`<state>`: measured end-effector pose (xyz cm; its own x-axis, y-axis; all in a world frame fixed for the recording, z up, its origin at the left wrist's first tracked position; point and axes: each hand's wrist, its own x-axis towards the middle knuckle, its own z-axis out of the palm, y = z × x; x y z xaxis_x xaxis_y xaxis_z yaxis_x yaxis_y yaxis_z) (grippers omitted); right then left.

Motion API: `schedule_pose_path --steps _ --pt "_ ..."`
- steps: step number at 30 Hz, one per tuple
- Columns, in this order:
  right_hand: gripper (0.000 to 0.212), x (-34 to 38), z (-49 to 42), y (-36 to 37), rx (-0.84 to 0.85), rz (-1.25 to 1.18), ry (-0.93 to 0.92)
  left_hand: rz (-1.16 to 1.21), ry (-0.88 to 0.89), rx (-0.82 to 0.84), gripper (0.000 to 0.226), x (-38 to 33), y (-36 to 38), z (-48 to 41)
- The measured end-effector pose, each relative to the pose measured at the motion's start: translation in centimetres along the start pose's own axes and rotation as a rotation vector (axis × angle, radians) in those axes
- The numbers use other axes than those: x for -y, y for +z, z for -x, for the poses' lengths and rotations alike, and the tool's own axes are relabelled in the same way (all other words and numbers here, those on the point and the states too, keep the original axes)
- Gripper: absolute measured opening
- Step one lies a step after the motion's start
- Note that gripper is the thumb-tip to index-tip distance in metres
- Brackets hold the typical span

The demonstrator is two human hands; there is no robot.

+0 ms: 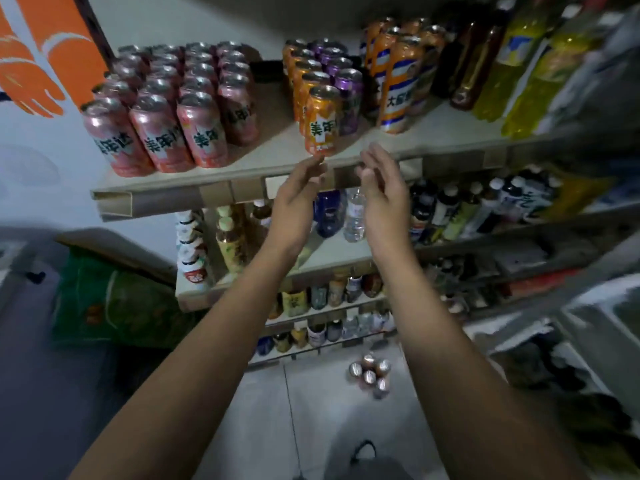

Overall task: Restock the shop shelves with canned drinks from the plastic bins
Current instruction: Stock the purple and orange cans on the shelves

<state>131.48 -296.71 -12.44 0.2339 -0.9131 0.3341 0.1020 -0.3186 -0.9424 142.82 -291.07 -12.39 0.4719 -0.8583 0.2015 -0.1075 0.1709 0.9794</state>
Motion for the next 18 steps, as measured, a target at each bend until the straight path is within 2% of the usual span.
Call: schedule_pose_path --steps 5,9,18 --pt "0.044 -4.3 2.4 -4.8 -0.042 -0.018 0.104 -0.022 -0.06 0.059 0.047 3.3 4.0 2.2" --pt "0.042 -8.9 4.2 -9.0 -0.07 -0.009 0.177 -0.062 -0.112 0.101 0.039 7.7 7.9 3.7" --pt "0.045 -24.8 10.5 -17.5 -0.099 0.005 0.375 -0.162 -0.285 0.119 0.041 25.4 15.0 9.7"
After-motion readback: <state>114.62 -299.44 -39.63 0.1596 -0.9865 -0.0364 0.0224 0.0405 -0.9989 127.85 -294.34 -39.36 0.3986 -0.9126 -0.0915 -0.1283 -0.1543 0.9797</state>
